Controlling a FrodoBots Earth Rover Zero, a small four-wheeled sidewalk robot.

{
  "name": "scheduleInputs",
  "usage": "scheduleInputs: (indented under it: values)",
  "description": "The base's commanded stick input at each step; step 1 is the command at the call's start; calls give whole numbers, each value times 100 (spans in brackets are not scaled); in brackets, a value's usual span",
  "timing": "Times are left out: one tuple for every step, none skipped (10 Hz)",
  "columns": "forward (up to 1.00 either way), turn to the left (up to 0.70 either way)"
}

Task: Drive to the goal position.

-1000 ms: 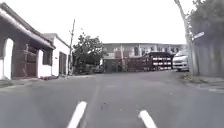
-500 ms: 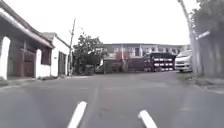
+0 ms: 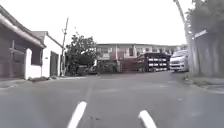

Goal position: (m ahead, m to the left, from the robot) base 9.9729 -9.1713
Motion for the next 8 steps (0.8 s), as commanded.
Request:
scheduleInputs:
  values:
    - [70,-35]
    - [70,-35]
    - [70,-2]
    - [70,0]
    - [70,0]
    - [70,0]
    - [70,2]
    - [70,11]
